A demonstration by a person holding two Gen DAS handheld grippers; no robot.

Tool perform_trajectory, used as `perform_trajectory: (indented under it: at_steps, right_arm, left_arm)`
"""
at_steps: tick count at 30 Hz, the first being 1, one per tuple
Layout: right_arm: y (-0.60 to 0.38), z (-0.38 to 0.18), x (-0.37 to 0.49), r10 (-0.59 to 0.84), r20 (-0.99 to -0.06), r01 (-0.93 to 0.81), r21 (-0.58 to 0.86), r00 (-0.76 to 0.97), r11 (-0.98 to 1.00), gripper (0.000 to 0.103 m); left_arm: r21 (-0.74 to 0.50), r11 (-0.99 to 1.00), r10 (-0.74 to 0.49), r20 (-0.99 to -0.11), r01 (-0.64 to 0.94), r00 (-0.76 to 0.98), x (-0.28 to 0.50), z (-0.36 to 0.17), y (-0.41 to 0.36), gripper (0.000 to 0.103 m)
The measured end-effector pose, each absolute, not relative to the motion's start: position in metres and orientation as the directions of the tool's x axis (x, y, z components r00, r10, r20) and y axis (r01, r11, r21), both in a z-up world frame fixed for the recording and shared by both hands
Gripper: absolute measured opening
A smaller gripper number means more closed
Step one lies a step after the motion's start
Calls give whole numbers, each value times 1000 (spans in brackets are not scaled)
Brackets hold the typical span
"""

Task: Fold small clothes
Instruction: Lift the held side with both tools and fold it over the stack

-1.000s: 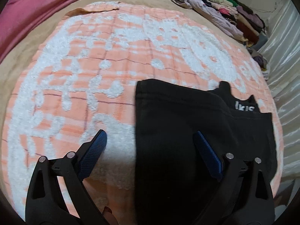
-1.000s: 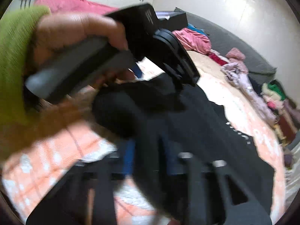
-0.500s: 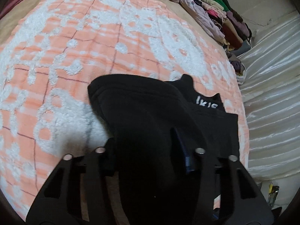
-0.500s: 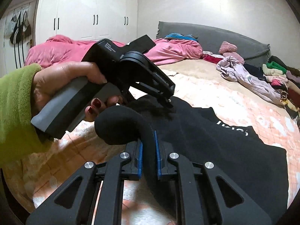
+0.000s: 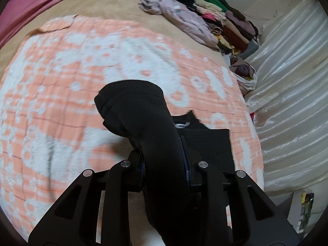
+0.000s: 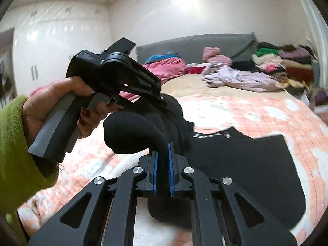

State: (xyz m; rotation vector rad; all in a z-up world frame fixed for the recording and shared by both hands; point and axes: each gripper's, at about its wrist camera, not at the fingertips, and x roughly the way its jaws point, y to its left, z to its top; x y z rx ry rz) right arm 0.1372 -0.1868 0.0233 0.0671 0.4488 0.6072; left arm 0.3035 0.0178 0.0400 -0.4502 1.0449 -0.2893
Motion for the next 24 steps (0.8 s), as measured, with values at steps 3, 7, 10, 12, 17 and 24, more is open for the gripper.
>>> perform_trajectory:
  at_steps: [3,7,10,12,17,24]
  right_arm:
    - [-211,23,133,548,-375,-492,242,748,836,7]
    - [-240,20,128,523,-379,-436,294,763,851,7]
    - [-259,16,128,500,-395,-388,332,770,860,7]
    - [-268,12,129,499,-402,-369,359,768,857,7]
    - [-293,1,125,490,-419,-314,421,764,851,7]
    - [-322,-17,130,463,-462,-207,501,756,840,7]
  left_arm:
    - [-460,887,-425,-771,46,474,308,46,-12,19]
    - [-425,902,-410,-788,75,459,316,46,-52,19]
    - [-392,914,-394,-804,100,445,323,41,-83,19]
    - [-375,920,-385,-814,112,435,327,36,-103,19]
    - [-328,934,-356,-843,138,404,334,22,-143,19]
    - [-283,948,-317,-868,142,382,340,3,-177,24]
